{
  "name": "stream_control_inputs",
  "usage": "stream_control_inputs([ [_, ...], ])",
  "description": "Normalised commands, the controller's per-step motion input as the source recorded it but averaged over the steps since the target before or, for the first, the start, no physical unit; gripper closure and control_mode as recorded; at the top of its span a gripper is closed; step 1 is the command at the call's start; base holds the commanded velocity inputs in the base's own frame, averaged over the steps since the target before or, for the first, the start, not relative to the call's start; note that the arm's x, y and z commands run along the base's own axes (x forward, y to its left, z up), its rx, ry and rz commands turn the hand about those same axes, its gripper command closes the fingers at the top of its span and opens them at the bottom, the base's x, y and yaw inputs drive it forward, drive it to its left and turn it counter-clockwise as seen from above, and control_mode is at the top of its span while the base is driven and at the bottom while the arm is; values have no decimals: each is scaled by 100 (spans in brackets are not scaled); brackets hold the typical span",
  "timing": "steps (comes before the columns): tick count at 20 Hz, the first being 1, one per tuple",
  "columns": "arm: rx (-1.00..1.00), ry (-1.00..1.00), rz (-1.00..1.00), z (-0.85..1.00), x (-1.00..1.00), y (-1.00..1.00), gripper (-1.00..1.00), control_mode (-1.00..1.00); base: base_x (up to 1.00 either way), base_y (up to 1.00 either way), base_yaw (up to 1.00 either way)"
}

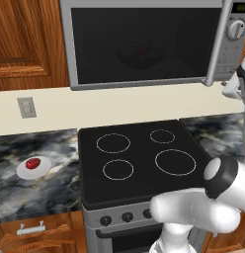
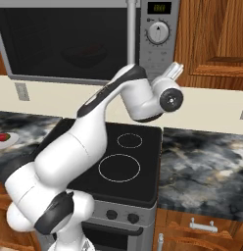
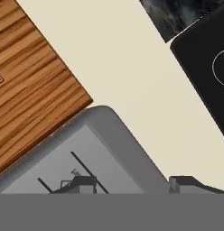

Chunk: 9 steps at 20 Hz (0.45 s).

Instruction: Remove the mango from the bowl and place it on the small plate. Then place the bowl with only the fish in the microwave, close the door, and press the start button to microwave the fish.

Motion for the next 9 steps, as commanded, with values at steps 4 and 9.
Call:
stream_control_inputs([
  [4, 4, 0, 0, 0, 19, -9, -100, -100, 0, 0, 0],
  [9, 2, 0, 0, -4, 35, 0, -100, -100, 0, 0, 0],
])
